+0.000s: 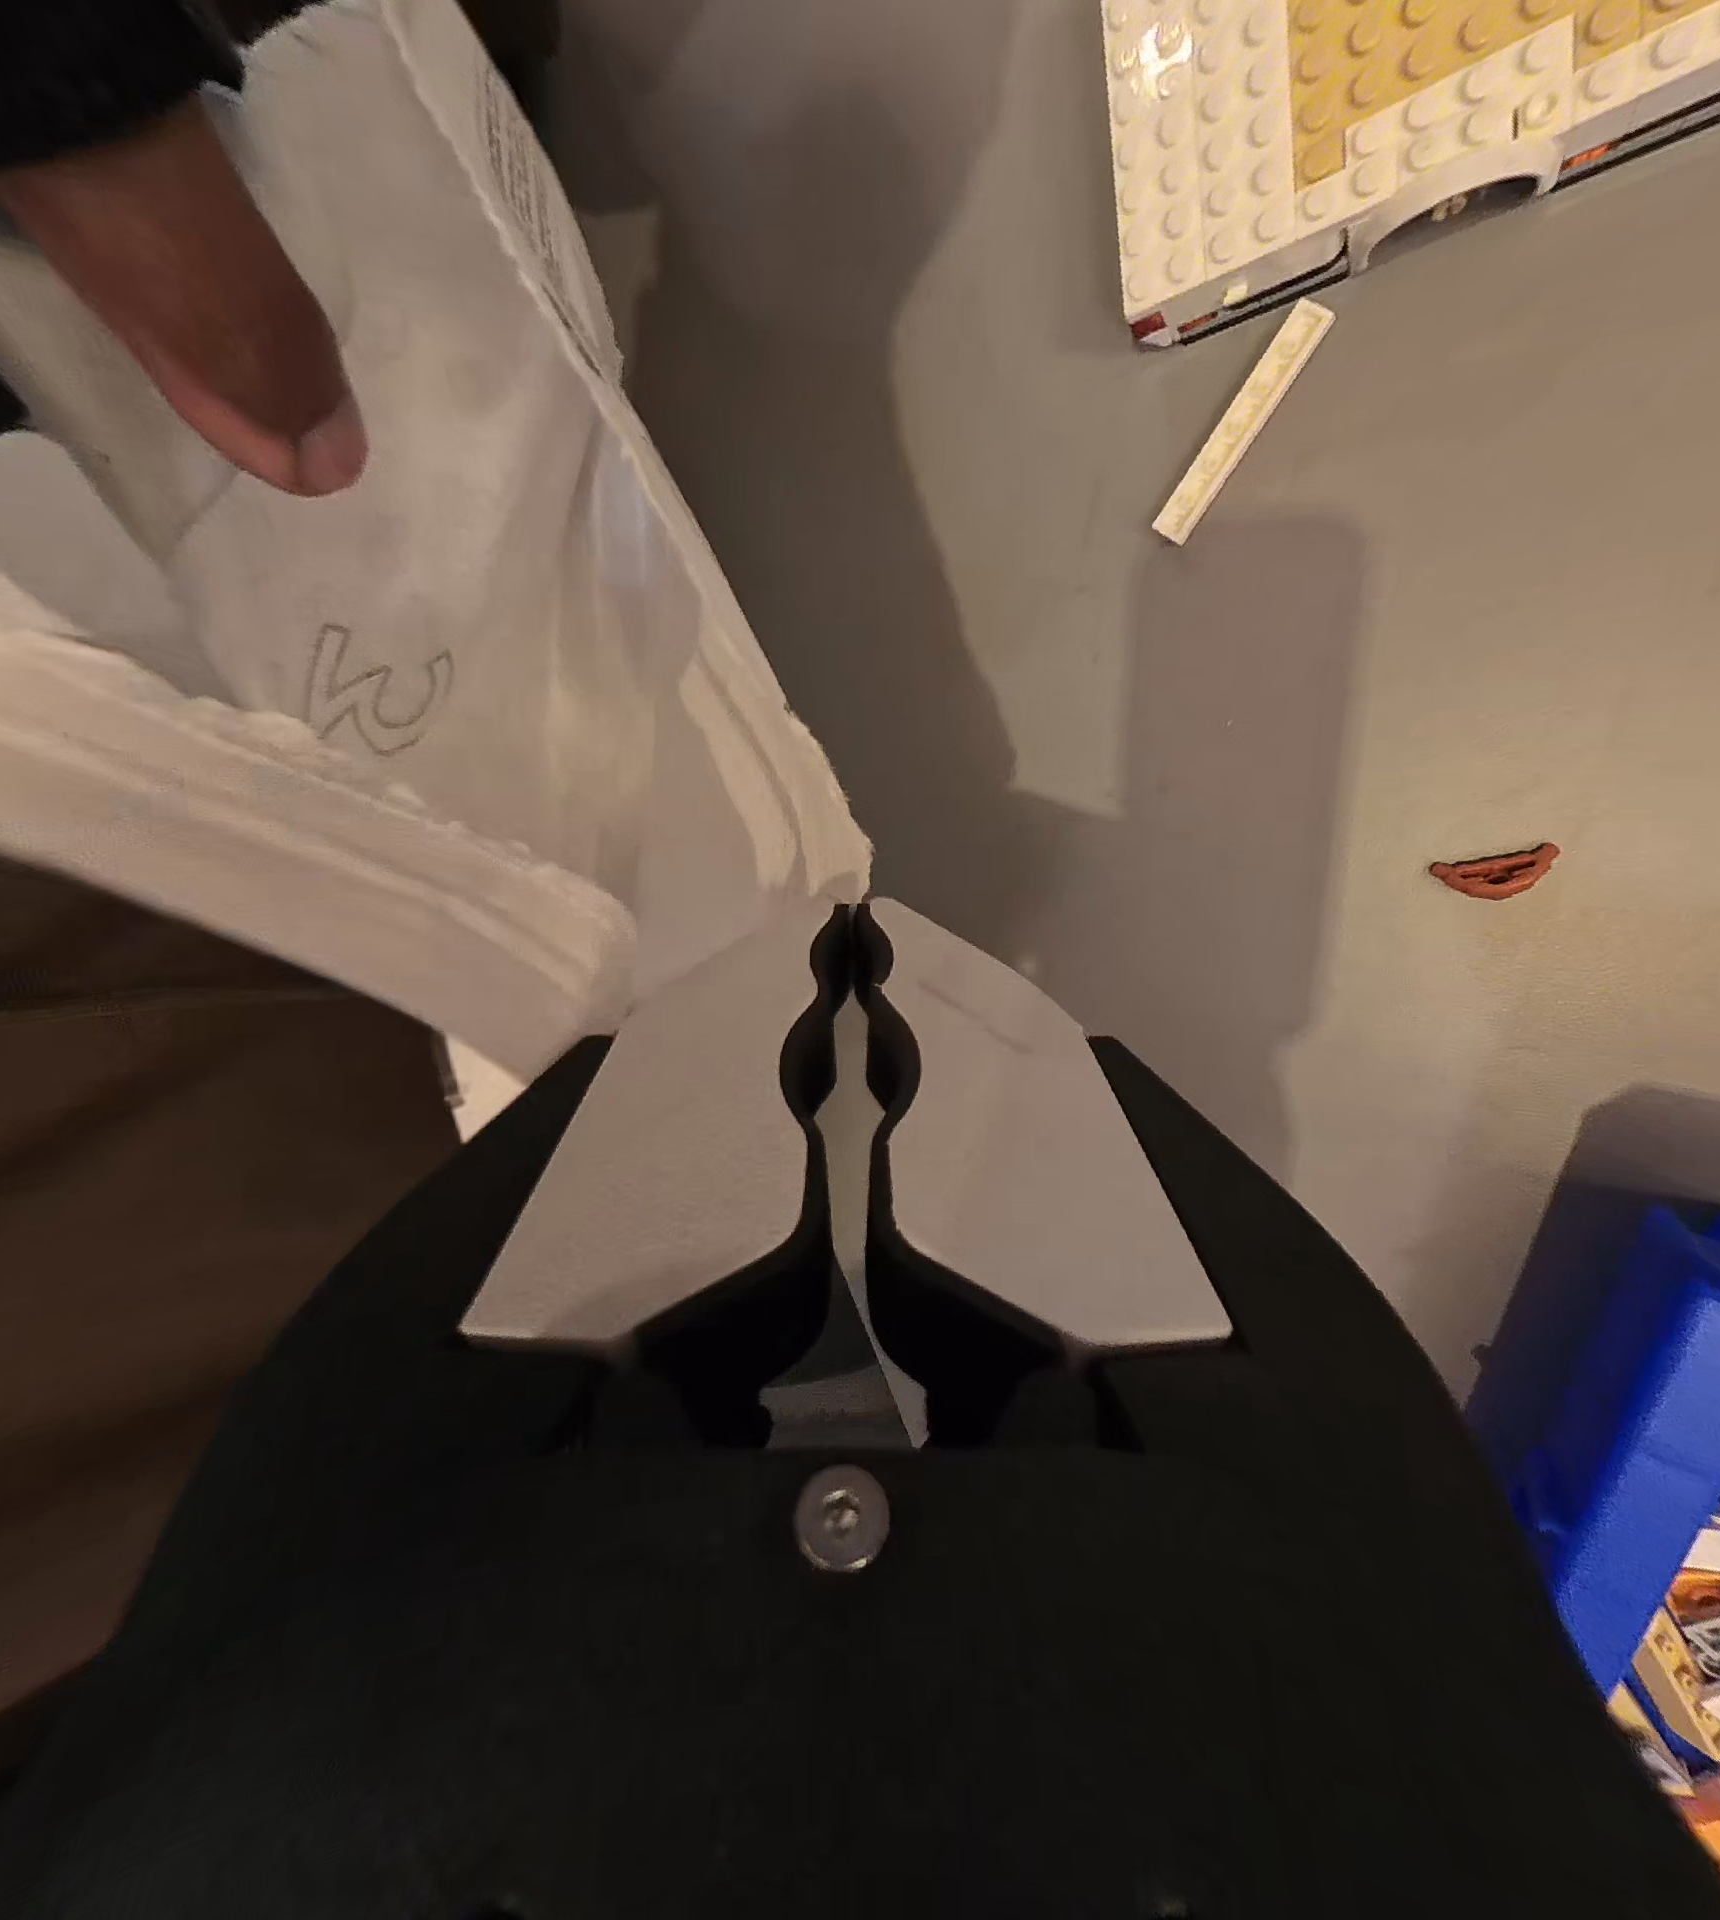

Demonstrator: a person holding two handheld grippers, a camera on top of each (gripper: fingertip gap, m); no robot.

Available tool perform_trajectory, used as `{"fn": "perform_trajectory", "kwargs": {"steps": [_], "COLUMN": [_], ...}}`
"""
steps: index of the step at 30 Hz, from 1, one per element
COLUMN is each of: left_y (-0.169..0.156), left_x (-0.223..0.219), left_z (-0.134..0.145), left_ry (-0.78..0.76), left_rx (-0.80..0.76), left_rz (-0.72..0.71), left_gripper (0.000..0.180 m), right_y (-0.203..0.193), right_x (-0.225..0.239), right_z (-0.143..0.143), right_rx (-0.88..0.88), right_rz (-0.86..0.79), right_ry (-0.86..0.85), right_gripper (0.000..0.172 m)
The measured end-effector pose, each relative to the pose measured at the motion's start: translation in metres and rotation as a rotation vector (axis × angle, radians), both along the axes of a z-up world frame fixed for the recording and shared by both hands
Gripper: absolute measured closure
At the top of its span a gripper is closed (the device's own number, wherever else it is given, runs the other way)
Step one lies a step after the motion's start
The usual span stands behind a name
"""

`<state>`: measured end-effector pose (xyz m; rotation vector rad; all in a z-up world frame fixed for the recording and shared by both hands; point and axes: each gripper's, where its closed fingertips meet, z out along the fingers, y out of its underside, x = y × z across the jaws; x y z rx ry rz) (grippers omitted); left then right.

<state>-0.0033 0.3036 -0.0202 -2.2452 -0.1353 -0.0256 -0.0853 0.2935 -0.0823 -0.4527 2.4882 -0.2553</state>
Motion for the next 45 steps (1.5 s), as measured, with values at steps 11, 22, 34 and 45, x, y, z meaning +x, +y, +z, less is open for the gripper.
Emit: {"fn": "perform_trajectory", "kwargs": {"steps": [11,22,34,45], "left_y": [-0.002,-0.001,0.003,0.000], "left_x": [-0.013,-0.014,0.000,0.003], "left_z": [-0.016,-0.018,-0.013,-0.005], "left_ry": [0.001,0.010,0.026,0.063], "left_rx": [-0.097,-0.117,-0.114,-0.115], "left_rz": [0.080,0.091,0.030,0.037], "left_gripper": [0.180,0.180,0.180,0.180], "right_y": [-0.001,-0.008,-0.031,-0.033], "right_x": [0.006,0.003,-0.008,-0.015], "right_z": [0.021,0.024,0.014,0.012], "right_rx": [-0.061,-0.093,-0.139,-0.161], "right_rz": [0.083,0.042,0.005,-0.033], "right_ry": [0.016,0.047,0.125,0.076], "right_gripper": [0.166,0.164,0.172,0.172]}}
